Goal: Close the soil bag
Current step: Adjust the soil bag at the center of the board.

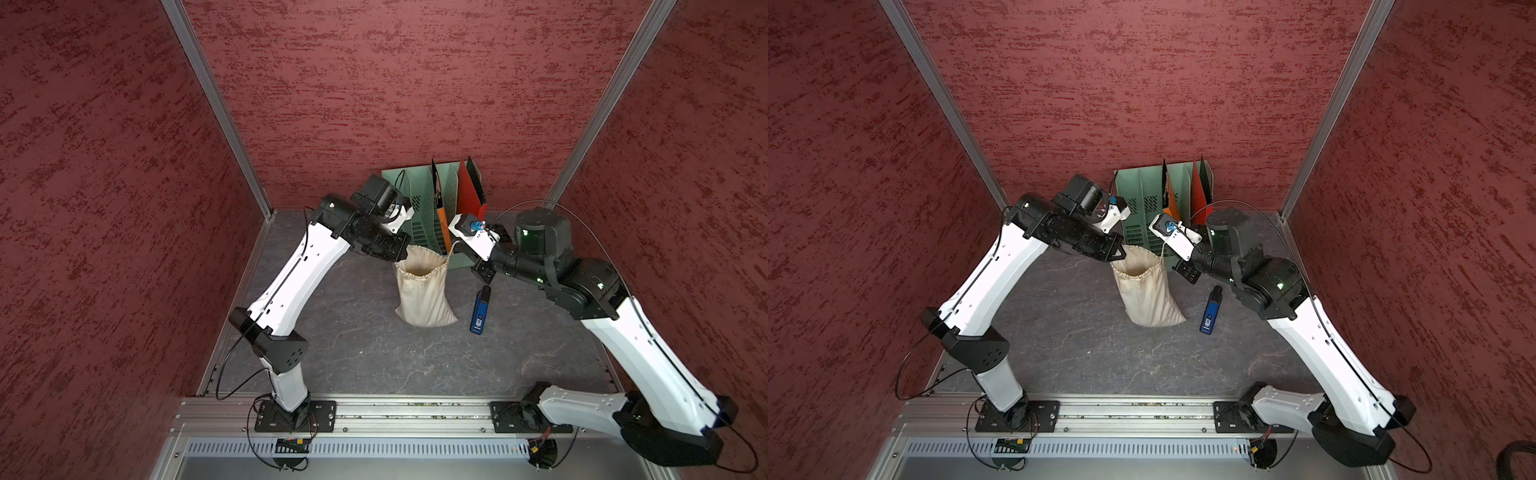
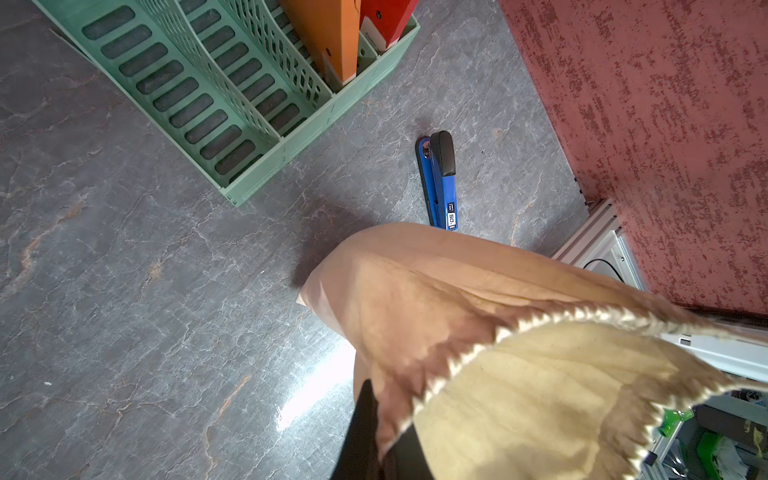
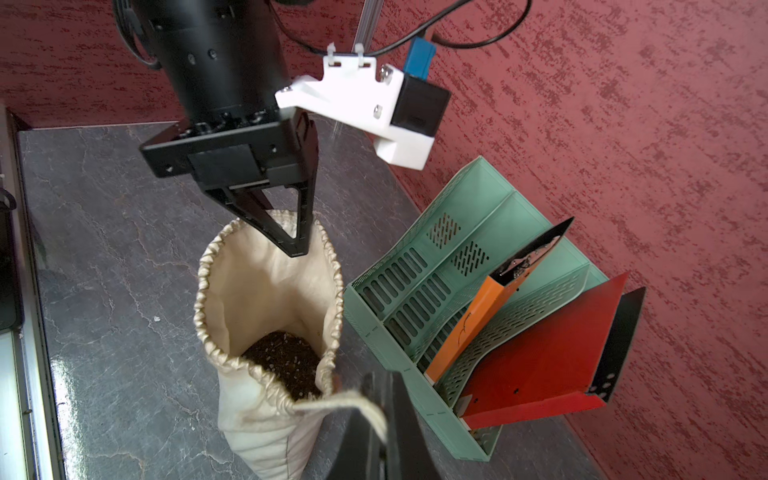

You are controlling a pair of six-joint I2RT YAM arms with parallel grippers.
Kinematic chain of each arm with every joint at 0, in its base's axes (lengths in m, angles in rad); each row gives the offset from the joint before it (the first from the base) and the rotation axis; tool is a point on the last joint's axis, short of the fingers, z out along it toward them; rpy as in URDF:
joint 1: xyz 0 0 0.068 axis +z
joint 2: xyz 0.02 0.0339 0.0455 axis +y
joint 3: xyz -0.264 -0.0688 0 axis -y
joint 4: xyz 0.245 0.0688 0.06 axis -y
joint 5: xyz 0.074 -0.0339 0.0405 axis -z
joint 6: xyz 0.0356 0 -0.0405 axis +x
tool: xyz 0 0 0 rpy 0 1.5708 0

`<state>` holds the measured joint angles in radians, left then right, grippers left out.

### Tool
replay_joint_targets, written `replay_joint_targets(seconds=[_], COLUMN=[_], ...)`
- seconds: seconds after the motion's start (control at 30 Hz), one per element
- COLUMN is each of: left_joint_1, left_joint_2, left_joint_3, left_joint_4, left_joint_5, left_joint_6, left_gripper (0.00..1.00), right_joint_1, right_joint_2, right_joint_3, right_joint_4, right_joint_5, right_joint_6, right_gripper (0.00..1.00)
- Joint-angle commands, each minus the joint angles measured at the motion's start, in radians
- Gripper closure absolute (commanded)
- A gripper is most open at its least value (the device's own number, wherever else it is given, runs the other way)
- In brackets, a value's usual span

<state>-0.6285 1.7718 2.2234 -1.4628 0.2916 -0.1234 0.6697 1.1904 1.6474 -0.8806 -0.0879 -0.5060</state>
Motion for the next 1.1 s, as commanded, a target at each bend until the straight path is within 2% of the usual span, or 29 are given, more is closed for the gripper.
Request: replay_joint_targets(seconds=[0.0, 0.07, 0.2, 0.4, 0.53, 0.67, 0.8, 1.07], left_joint_1=[0.004, 0.005, 0.011, 0.016, 0.013, -0.003, -0.017, -0.018], left_joint_2=[0.011, 0.014, 0.026, 0.029, 0.029, 0.012, -0.011, -0.063], left_joint_3=[0.03, 0.041, 0.074, 0.06, 0.051, 0.006, -0.064, -0.15], left_joint_4=[-0.003, -0.011, -0.039, -0.026, -0.01, 0.034, 0.071, 0.112], left_joint_5=[0.026, 0.026, 0.023, 0.034, 0.044, 0.044, 0.043, 0.031], left_joint_6=[0.004, 0.007, 0.009, 0.004, -0.017, -0.031, -0.045, -0.074], left_gripper=[1.0, 1.0, 1.0, 1.0, 1.0, 1.0, 1.0, 1.0], right_joint_1=[-0.005, -0.004, -0.005, -0.005, -0.004, -0.004, -0.004, -0.006], right_joint_2=[-0.023, -0.03, -0.025, -0.034, -0.049, -0.066, -0.064, -0.077], right_joint_3=[0.017, 0.009, 0.095, -0.048, -0.003, 0.009, -0.132, -0.057], right_joint_4=[0.013, 0.009, 0.012, 0.06, 0.098, 0.142, 0.16, 0.167], right_joint_5=[-0.038, -0.027, 0.03, -0.018, -0.006, 0.003, -0.043, 0.023], right_joint_6=[-0.011, -0.014, -0.007, 0.075, 0.103, 0.117, 0.165, 0.109], right_gripper=[1.0, 1.0, 1.0, 1.0, 1.0, 1.0, 1.0, 1.0])
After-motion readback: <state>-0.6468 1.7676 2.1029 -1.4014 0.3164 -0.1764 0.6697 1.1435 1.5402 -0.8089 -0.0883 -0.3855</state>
